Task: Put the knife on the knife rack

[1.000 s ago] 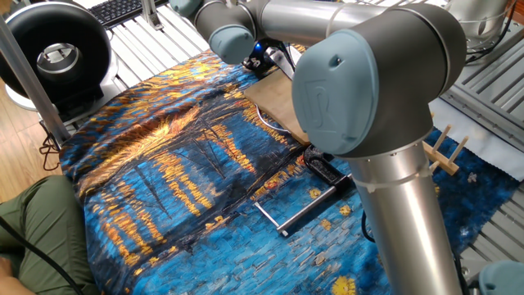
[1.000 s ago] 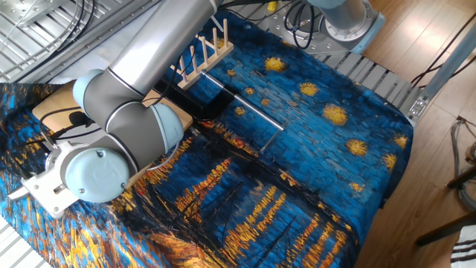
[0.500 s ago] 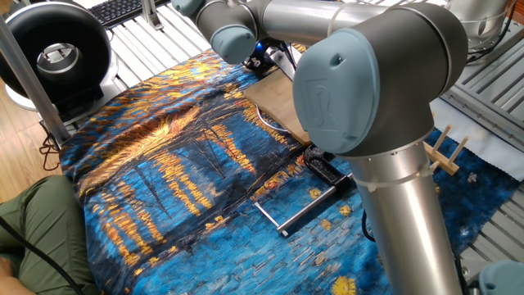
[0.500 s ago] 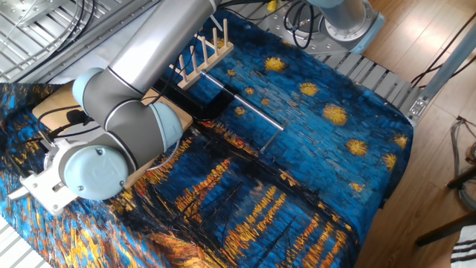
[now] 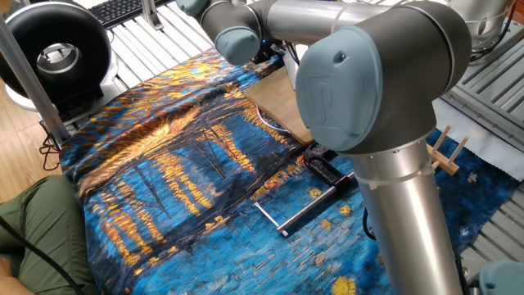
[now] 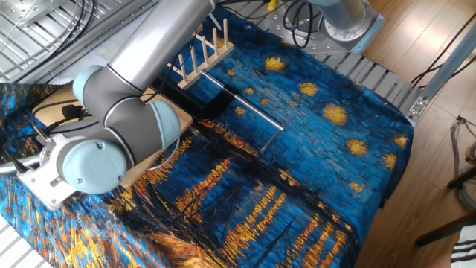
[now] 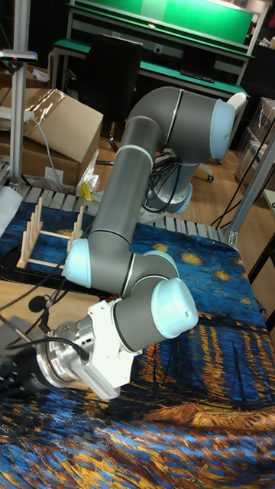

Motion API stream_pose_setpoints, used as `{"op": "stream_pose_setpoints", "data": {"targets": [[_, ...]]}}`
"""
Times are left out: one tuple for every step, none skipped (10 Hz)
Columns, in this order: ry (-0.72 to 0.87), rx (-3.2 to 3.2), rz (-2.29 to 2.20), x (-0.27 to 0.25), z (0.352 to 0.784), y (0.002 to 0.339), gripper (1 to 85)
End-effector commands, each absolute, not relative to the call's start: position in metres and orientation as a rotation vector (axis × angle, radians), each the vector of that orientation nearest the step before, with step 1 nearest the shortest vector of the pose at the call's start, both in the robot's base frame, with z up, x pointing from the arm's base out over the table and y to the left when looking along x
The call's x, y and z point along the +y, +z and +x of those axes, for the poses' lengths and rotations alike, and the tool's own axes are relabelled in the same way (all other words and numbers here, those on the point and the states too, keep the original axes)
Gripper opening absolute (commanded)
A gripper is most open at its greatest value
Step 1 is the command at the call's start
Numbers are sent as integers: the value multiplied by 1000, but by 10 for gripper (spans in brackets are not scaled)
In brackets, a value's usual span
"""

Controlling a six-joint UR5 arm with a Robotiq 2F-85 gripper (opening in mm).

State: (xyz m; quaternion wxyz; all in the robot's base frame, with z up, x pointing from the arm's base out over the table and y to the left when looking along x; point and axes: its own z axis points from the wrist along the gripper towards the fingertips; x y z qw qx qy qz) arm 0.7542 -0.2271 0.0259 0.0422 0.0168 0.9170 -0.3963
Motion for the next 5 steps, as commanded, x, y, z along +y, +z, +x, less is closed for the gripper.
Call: {"op": "stream_pose_setpoints", "data": {"targets": [[-1189, 2804, 45, -233, 756, 27, 77], [-1163, 2809, 32, -235, 758, 25, 80], [-1180, 2808, 27, -239, 757, 28, 13], [-1195, 2804, 18, -240, 757, 30, 13], [-1224, 2804, -11, -243, 757, 38, 13]]}}
